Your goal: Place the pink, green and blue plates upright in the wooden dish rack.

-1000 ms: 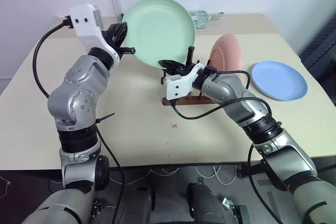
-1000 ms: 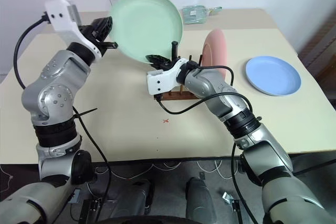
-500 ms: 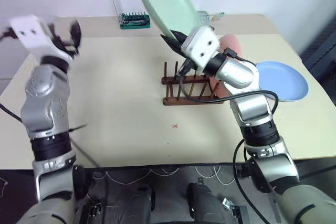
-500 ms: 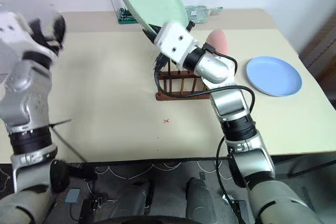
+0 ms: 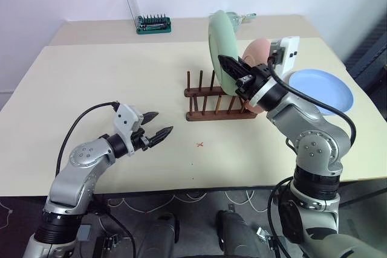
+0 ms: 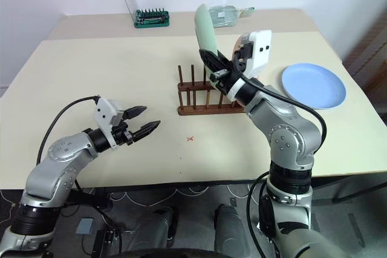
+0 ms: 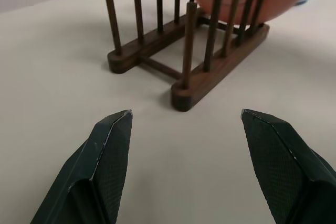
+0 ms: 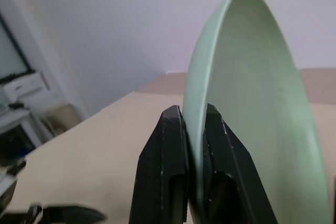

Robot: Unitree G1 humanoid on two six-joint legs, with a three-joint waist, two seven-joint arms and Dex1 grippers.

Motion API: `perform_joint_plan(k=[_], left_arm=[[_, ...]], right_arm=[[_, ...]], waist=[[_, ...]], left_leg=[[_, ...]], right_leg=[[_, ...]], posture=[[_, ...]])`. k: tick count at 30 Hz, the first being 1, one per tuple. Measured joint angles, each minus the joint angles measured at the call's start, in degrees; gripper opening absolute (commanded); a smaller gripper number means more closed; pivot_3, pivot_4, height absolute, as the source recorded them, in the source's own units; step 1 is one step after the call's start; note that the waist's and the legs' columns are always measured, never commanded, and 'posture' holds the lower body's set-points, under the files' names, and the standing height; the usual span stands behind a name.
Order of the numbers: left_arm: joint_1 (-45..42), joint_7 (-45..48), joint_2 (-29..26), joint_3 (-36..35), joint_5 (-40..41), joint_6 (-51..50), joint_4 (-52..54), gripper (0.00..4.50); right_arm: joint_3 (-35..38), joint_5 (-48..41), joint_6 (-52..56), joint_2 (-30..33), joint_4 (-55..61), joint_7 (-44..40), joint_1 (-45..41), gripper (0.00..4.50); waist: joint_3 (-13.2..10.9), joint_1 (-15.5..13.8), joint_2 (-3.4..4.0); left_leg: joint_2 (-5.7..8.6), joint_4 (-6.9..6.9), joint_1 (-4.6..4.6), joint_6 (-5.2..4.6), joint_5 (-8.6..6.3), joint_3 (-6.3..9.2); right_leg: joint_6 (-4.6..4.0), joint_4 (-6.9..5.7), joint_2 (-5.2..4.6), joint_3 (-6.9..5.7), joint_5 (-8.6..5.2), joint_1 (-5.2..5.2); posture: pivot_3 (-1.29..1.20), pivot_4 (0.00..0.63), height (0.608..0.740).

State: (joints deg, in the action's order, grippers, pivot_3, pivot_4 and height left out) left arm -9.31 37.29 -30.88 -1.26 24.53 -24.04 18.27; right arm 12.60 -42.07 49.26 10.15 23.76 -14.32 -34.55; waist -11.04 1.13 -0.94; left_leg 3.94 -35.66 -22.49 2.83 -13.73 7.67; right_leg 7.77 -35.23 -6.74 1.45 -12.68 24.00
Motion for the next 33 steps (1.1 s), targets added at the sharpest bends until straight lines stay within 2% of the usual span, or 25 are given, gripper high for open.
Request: perform_joint_plan(k=[9, 24, 33], left_arm=[[-0.47, 0.0, 0.72, 0.11, -0.08, -0.69, 0.51, 3.37], [-0.42, -0.1, 0.68, 0.12, -0.31, -0.68, 0.6, 3.37], [-0.16, -0.01, 0.72, 0.42, -0.34, -0.65, 0.6, 3.37]], right_arm=[[2.73, -6.54, 1.74, -2.52, -0.41, 8.42, -0.19, 0.0], [4.48, -16.73, 1.59, -2.61, 1.42, 16.36, 2.22, 0.0], [3.91, -17.62, -0.2, -1.91, -0.56, 18.52, 0.64, 0.0]], waist=[[0.04, -0.1, 0.0], [0.08, -0.11, 0.0], [0.09, -0.09, 0.01]], left_leg=[[0.0, 0.0, 0.0, 0.0, 0.0, 0.0], [0.0, 0.0, 0.07, -0.01, 0.0, 0.01], [0.0, 0.01, 0.08, -0.01, 0.0, 0.01]], right_leg=[[0.01, 0.01, -0.01, 0.0, 0.0, -0.03], [0.0, 0.03, 0.0, -0.01, -0.01, -0.13], [0.0, 0.03, 0.01, -0.01, -0.01, -0.12]], posture=[[0.0, 0.15, 0.74], [0.0, 0.15, 0.74], [0.0, 0.15, 0.74]])
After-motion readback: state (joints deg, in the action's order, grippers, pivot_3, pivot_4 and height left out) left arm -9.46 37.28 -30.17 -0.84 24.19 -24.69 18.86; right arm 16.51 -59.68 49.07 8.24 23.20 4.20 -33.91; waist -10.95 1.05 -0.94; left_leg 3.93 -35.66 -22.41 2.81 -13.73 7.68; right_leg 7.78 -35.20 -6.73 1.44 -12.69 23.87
